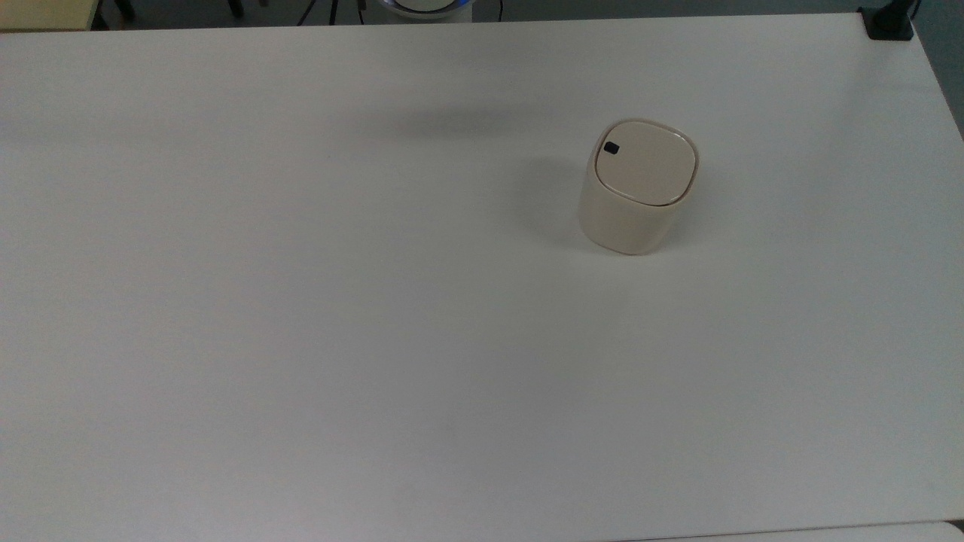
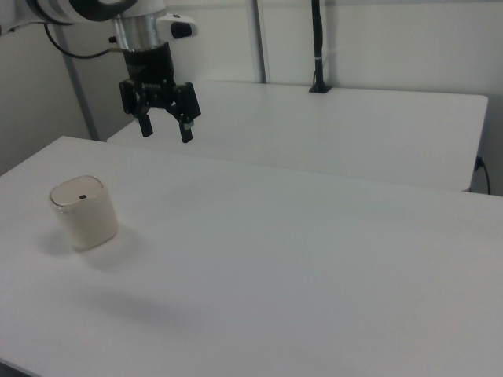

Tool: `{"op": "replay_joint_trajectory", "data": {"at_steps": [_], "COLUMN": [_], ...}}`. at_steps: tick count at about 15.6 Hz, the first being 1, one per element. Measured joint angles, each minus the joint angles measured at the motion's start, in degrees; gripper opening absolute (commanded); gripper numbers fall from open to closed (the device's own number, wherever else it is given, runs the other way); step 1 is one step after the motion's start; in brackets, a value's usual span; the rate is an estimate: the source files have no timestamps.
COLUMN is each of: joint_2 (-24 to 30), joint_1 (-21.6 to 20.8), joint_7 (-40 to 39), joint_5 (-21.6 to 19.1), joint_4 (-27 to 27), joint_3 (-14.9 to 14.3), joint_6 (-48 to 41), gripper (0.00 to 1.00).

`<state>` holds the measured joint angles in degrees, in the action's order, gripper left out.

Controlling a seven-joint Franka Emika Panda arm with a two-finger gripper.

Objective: Open the trash bin

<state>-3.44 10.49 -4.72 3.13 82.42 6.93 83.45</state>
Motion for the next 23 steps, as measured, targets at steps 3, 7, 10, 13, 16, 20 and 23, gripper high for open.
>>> {"op": "replay_joint_trajectory", "data": {"at_steps": [3,7,10,13,16,20,23], "joint_2": [0.01,0.01,0.01,0.01,0.01,-0.01,-0.14], "joint_1": [0.00,0.00,0.00,0.00,0.00,-0.01,-0.31], "joint_7": [1.04,1.04,1.04,0.86,-0.02,-1.67,-2.91], "joint_5": [-0.02,-0.03,-0.03,-0.04,-0.08,-0.16,-0.66], "joint_4": [-0.13,-0.13,-0.12,-0.12,-0.12,-0.09,0.03], "joint_3": [-0.22,-0.42,-0.42,-0.42,-0.42,-0.42,-0.10], "joint_6": [0.00,0.00,0.00,0.00,0.00,0.00,0.26], "gripper": [1.00,1.00,0.71,0.30,0.00,0.00,0.00]}}
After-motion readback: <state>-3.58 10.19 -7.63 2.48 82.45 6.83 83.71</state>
